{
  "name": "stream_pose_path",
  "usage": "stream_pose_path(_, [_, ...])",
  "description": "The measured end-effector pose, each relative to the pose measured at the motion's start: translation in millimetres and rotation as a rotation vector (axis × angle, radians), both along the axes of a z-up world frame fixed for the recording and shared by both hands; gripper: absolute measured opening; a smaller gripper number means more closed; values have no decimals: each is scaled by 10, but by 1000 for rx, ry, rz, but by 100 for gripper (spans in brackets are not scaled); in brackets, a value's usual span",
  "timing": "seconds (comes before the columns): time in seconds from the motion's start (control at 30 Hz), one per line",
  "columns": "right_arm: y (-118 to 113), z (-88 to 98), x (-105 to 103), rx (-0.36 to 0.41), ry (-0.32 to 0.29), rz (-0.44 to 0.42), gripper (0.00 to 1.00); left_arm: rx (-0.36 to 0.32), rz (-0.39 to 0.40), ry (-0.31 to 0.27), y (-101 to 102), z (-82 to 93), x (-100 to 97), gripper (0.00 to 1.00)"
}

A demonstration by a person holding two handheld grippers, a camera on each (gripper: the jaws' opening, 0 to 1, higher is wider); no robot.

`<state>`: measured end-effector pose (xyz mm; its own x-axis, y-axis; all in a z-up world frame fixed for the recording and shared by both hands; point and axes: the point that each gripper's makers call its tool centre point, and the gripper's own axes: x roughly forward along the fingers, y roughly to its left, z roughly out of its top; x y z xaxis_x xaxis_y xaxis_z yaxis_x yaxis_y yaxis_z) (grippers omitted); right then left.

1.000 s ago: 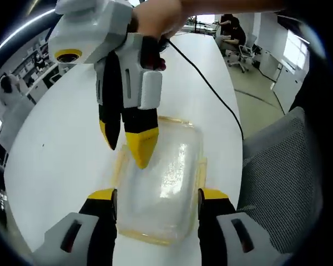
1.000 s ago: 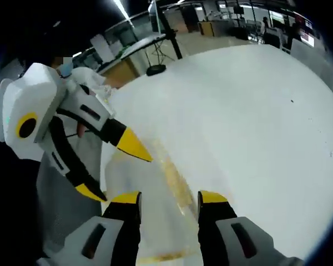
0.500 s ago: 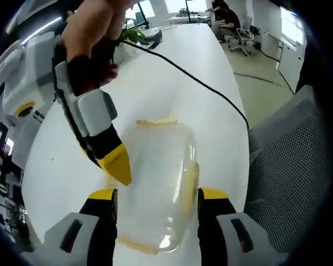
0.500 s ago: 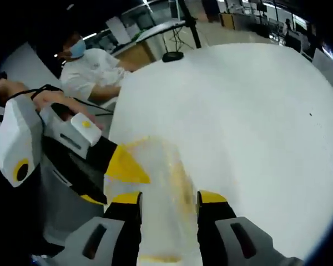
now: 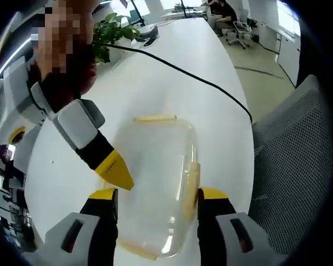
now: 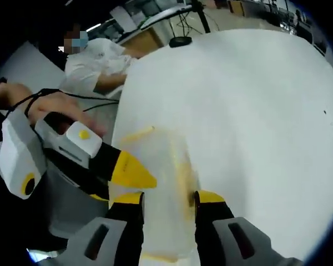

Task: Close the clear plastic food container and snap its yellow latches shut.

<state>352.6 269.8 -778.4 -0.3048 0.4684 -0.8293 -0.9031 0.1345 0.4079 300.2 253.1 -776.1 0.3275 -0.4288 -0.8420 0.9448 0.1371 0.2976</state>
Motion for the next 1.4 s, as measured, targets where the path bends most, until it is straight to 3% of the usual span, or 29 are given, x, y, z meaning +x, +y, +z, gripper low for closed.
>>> stream_pose_path(0.27, [-29, -22, -31, -44, 27, 26, 31, 11, -17, -1, -1, -14, -22, 53])
stream_pose_path(0.37, [-42, -28, -67, -71, 47, 33, 30, 10, -28, 0, 43, 55, -27, 52])
stream_pose_path(0.4, [-105, -22, -159, -113, 95, 24, 28, 15, -38, 24, 16, -8, -67, 52])
stream_pose_path(0.43, [-74, -50, -138, -89, 67, 25, 28, 12, -37, 3, 14, 19, -35, 52])
stream_pose_path(1.0, [-1, -56, -71, -17, 40, -40, 31, -7, -63, -14, -2, -2, -27, 55])
stream_pose_path(1.23, [8, -14, 16, 15, -15, -38, 32, -7, -53, 46, 14, 50, -38, 54])
stream_pose_path(1.33, [41, 54, 63, 46, -39, -69, 38, -53, -49, 53, -19, 134, -68, 63])
stream_pose_path(1.37, [35, 94, 62, 65, -56, -74, 40, -74, -37, 75, -31, 156, -88, 65])
stream_pose_path(1.4, [47, 128, 84, 77, -71, -77, 42, -114, -14, 138, -63, 182, -154, 66])
